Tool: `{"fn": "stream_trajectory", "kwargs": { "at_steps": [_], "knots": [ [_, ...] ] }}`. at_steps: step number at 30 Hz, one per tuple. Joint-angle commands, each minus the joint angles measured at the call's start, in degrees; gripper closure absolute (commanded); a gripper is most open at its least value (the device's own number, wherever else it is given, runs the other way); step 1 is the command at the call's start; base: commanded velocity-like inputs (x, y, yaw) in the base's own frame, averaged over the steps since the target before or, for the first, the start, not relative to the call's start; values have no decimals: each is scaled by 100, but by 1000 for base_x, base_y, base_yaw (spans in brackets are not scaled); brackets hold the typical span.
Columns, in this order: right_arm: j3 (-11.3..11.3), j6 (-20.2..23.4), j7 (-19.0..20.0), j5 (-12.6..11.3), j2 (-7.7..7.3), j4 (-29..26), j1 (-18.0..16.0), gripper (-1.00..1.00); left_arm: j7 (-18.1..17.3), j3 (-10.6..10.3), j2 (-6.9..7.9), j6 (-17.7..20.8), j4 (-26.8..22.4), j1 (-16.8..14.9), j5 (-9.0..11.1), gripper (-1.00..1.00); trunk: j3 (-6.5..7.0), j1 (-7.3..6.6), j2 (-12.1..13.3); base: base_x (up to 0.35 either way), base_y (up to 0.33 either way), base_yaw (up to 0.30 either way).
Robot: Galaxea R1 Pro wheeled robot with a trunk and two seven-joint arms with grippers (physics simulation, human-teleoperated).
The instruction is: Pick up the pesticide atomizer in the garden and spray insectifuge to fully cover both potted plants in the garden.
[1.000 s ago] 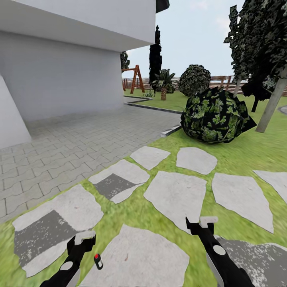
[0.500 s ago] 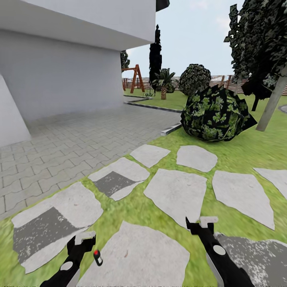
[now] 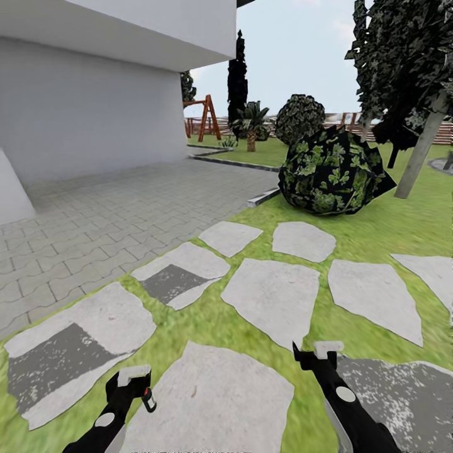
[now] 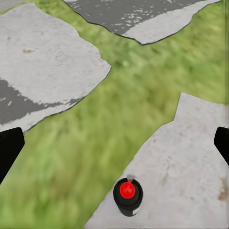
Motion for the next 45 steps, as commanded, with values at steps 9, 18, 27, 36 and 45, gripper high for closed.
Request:
{"fn": "stream_trajectory", "kwargs": {
  "at_steps": [9,18,27,36,45],
  "knots": [
    [-3,-18,-1,2,-1,4,-4,-100,10,10,3,-22,3,-1,-155,-100,-249,139,-248,0,0,-115],
    [4,-12,11,17,-16,-8,-4,-100,-440,9,108,-35,10,6,-413,-100,-454,162,-260,0,0,-9],
    [5,-9,14,17,-17,-20,-4,-100,-574,13,261,-38,19,6,-425,-100,-653,185,-272,0,0,0],
    [13,-9,15,17,-17,0,-4,-100,-577,13,296,-62,13,6,-425,-100,-855,208,-284,0,0,0],
    [4,-17,6,9,-8,-12,-4,-100,-577,13,290,-63,14,6,-426,-100,-1124,231,-296,0,0,0]
  ]
}}
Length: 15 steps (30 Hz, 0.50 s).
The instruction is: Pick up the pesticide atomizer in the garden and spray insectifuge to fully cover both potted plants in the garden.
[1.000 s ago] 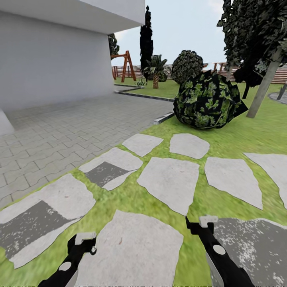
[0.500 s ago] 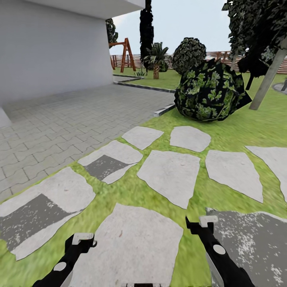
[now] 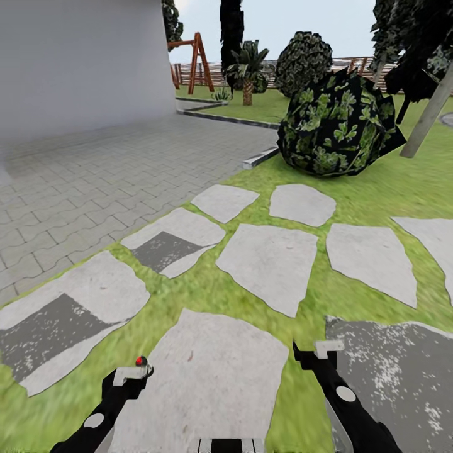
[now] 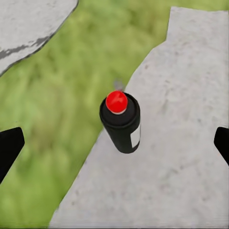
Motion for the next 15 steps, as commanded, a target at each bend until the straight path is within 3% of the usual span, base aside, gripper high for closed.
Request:
{"fn": "stream_trajectory", "kwargs": {
  "at_steps": [1,15],
  "knots": [
    [-1,-17,-2,1,0,3,-2,-100,-4,29,-3,-20,4,-3,-32,-100,-36,1,-3,0,0,0],
    [0,-20,-2,0,0,-7,-2,-100,-4,32,-10,-45,6,0,-36,-100,-472,37,-22,0,0,0]
  ]
}}
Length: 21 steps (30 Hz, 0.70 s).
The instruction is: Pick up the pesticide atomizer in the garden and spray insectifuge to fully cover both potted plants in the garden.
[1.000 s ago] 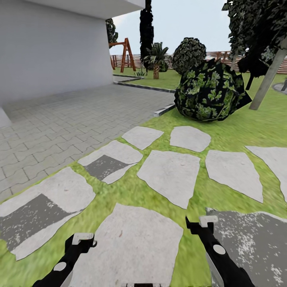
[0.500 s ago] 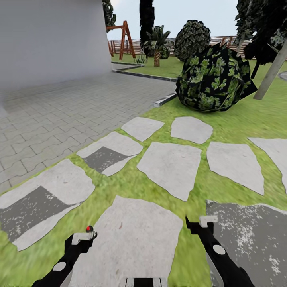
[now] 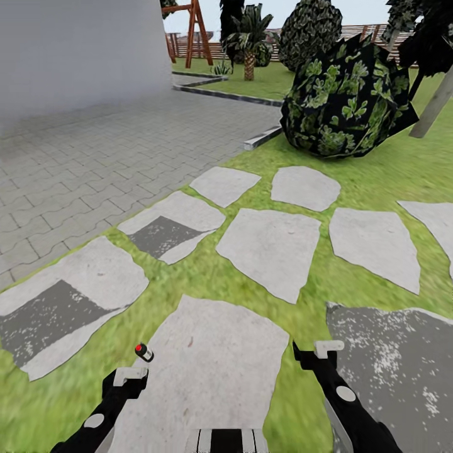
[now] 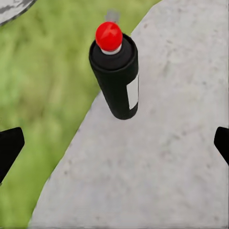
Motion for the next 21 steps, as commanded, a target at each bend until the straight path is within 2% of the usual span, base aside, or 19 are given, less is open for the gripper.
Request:
{"fn": "stream_trajectory", "kwargs": {
  "at_steps": [1,5,15,21],
  "knots": [
    [-1,-19,-2,1,0,3,-2,-100,-4,30,-1,-42,6,-2,-30,-100,-36,1,-3,0,0,0],
    [-1,-24,-2,1,0,8,-2,-100,3,68,11,-457,134,2,10,-100,-159,11,-8,0,0,0],
    [0,-24,-2,4,0,28,-2,-100,5,87,4,-583,246,0,24,-100,-406,37,-22,0,0,0],
    [-1,-24,-2,9,0,30,-2,-100,15,87,-2,-612,248,1,17,-100,-406,37,-22,0,0,0]
  ]
}}
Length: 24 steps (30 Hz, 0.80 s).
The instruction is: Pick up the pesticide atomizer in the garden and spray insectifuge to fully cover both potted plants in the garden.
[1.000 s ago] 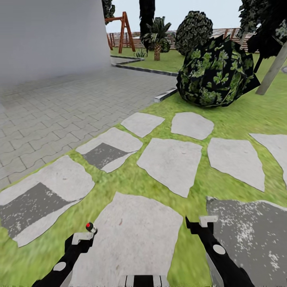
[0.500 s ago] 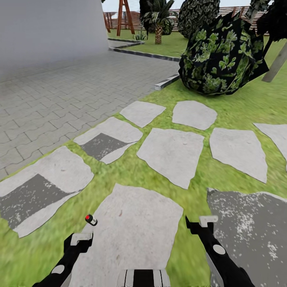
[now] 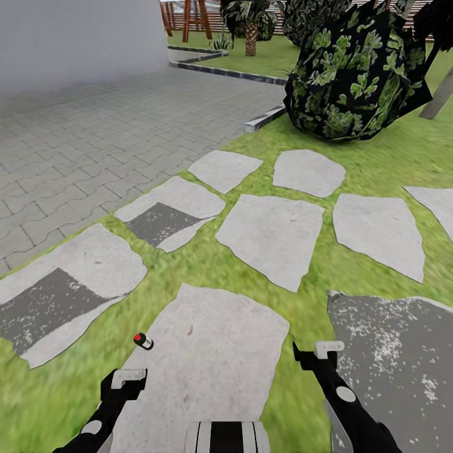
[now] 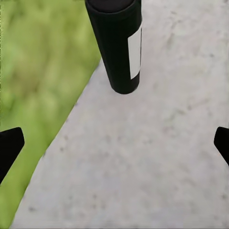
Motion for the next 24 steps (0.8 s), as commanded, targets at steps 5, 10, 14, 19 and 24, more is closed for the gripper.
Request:
{"fn": "stream_trajectory", "kwargs": {
  "at_steps": [5,10,14,19,24],
  "knots": [
    [-1,-17,-2,2,0,3,-2,-100,22,30,-8,-35,5,-3,-30,-100,-3,-1,-1,178,27,0],
    [-1,-17,-2,2,-2,2,-2,-100,36,30,-5,-36,5,-1,-30,-100,-3,-1,-1,75,15,0],
    [1,-17,-2,2,0,2,-2,-100,39,30,-5,-36,5,-5,-30,-100,-3,-1,-1,49,1,0],
    [1,-17,-2,2,0,2,-2,-100,40,35,-11,-29,5,-3,-30,-100,-3,-1,-1,231,0,0],
    [0,-17,-2,-1,0,2,-2,-100,40,38,-7,-34,5,-6,-30,-100,-3,-1,-1,101,0,0]
  ]
}}
